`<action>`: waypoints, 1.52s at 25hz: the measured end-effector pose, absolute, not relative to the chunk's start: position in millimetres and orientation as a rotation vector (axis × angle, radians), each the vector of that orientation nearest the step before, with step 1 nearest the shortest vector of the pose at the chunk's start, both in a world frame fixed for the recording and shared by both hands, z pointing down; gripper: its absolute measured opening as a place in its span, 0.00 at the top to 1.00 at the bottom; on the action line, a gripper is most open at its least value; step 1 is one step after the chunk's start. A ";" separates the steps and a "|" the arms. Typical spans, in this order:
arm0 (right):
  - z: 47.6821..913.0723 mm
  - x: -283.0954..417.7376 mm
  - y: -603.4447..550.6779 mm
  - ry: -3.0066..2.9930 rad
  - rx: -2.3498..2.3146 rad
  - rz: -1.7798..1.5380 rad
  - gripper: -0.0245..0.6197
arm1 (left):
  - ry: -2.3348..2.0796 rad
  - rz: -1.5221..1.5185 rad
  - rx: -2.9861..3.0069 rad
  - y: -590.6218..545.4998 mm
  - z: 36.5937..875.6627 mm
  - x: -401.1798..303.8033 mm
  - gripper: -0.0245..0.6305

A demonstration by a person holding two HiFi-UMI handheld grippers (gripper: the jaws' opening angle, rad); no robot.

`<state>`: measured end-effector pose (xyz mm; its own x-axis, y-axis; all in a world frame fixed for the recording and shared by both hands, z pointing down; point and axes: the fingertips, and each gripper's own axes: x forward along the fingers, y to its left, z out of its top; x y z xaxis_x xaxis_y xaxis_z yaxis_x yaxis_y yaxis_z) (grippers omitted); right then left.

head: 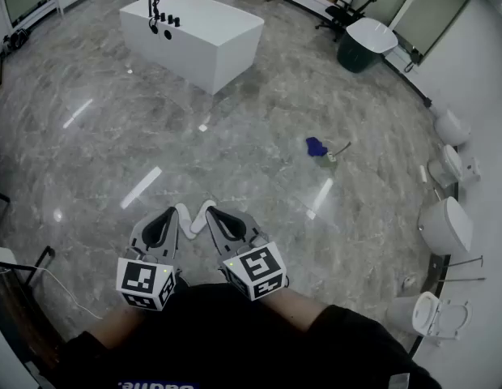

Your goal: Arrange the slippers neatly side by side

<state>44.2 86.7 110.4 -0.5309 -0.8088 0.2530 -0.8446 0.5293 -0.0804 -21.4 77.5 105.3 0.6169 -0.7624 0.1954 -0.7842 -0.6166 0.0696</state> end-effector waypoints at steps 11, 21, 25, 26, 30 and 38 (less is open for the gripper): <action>116.8 43.0 85.9 -2.581 1.407 0.304 0.96 | -1.298 0.222 2.677 76.6 110.4 -21.8 0.96; 126.6 57.7 88.4 -2.596 1.431 0.358 0.96 | -1.323 0.252 2.647 80.0 119.1 -20.2 0.96; 135.8 68.2 91.0 -2.597 1.439 0.407 0.96 | -1.335 0.291 2.628 84.8 125.8 -17.1 0.96; 138.1 71.6 91.5 -2.598 1.441 0.420 0.96 | -1.339 0.303 2.625 86.1 126.4 -15.1 0.96; 155.6 86.7 88.8 -2.593 1.447 0.490 0.96 | -1.362 0.352 2.611 87.7 132.0 -8.4 0.96; 178.6 116.6 83.4 -2.599 1.367 0.559 0.96 | -1.439 0.413 2.547 92.0 138.9 4.5 0.96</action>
<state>116.6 83.4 178.6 -0.5727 -0.7619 0.3024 -0.8189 0.5148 -0.2539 4.5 92.0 138.9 0.4910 -0.8065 0.3292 -0.8584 -0.5123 0.0251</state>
